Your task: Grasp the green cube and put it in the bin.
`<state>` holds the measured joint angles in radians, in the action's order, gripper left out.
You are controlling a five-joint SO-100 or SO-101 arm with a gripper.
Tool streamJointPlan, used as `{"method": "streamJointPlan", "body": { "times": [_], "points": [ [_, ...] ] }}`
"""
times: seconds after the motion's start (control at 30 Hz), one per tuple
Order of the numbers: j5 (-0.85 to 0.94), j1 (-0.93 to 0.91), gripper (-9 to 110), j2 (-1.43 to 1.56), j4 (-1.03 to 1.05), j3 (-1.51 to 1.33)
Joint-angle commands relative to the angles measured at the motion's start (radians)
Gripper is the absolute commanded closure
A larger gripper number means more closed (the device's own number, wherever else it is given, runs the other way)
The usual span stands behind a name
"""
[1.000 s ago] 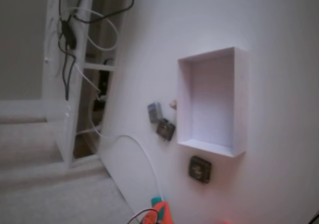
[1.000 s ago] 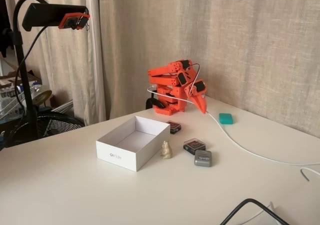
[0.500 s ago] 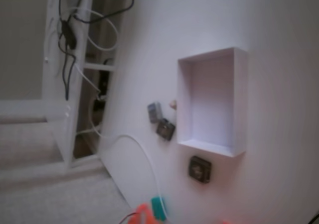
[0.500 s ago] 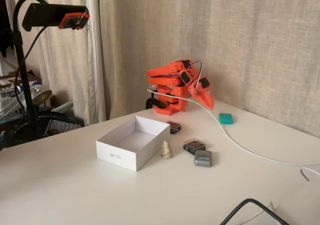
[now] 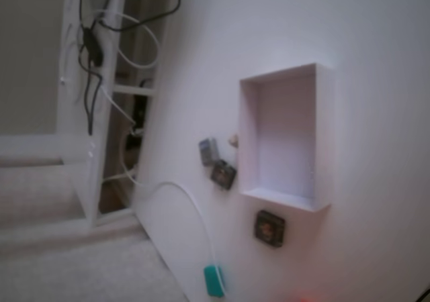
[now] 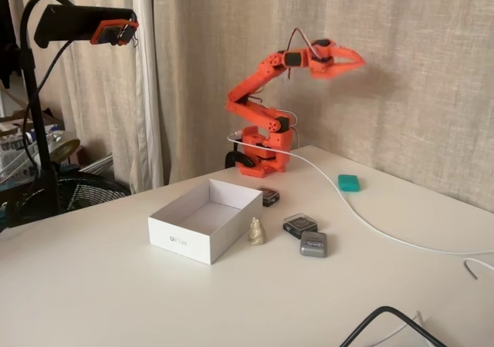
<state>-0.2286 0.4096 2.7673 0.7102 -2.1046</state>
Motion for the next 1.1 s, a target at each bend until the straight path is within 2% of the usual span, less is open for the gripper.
{"method": "streamJointPlan", "body": {
  "times": [0.0, 0.07, 0.13, 0.17, 0.27, 0.37, 0.5, 0.53, 0.77, 1.07],
  "points": [
    [0.0, 0.029, 110, -0.449, 0.098, 0.601],
    [0.0, 0.054, 103, -0.627, 0.132, 0.808],
    [0.006, 0.066, 101, -0.782, 0.206, 0.971],
    [0.006, 0.071, 94, -0.85, 0.253, 1.037],
    [0.009, 0.095, 90, -0.965, 0.357, 1.083],
    [0.008, 0.104, 88, -0.946, 0.472, 0.934],
    [0.002, 0.106, 57, -0.775, 0.485, 0.56],
    [0.002, 0.103, 54, -0.741, 0.477, 0.485],
    [-0.002, 0.087, 54, -0.641, 0.454, 0.123],
    [0.003, 0.078, 56, -0.706, 0.577, 0.017]
  ]
}}
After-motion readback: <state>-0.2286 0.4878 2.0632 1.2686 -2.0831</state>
